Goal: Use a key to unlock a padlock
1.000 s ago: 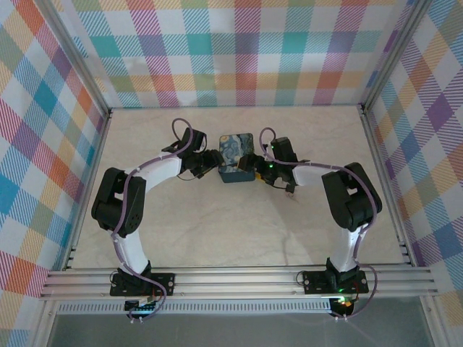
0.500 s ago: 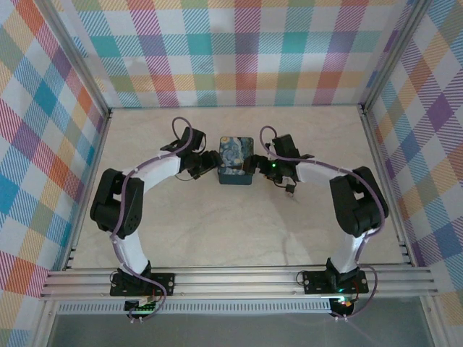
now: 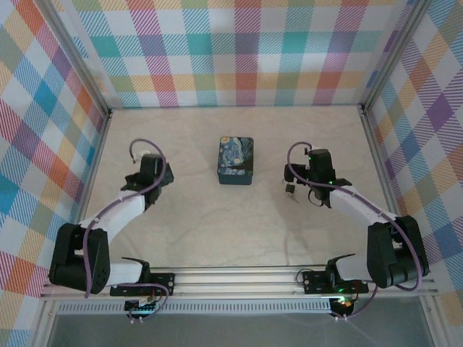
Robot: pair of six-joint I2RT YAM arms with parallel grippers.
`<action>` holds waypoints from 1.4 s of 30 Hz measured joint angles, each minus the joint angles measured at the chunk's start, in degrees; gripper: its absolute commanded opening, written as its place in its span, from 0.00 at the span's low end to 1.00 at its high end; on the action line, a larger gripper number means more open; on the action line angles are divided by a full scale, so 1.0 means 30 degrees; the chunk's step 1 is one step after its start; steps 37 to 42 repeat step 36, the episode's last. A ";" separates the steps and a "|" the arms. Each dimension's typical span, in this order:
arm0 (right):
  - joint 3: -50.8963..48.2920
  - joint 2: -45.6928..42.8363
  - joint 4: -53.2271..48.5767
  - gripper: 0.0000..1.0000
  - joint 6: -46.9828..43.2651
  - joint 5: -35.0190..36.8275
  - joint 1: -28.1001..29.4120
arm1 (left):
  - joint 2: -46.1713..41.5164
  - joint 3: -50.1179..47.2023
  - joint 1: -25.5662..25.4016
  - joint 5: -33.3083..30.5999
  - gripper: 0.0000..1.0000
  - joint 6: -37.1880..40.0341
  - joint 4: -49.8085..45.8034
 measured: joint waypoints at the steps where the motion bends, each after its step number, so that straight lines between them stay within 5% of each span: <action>1: -0.0291 -0.0007 0.0313 1.00 -0.0393 0.0248 -0.0262 | 0.0510 -0.0692 0.0000 -0.0321 0.97 0.0823 0.0903; 4: -0.1217 0.0015 0.1894 1.00 -0.1435 0.0641 -0.1173 | 0.1661 -0.2091 0.0131 -0.0379 1.00 0.2645 0.3781; 15: -0.5238 0.3730 1.2947 1.00 -0.2652 -0.0539 -0.3861 | 0.4488 -0.3971 0.2659 0.5676 1.00 0.4065 1.3478; 42: -0.5625 0.4102 1.6160 1.00 -0.2936 -0.1384 -0.3978 | 0.4677 -0.4197 0.2572 0.6805 1.00 0.4692 1.5081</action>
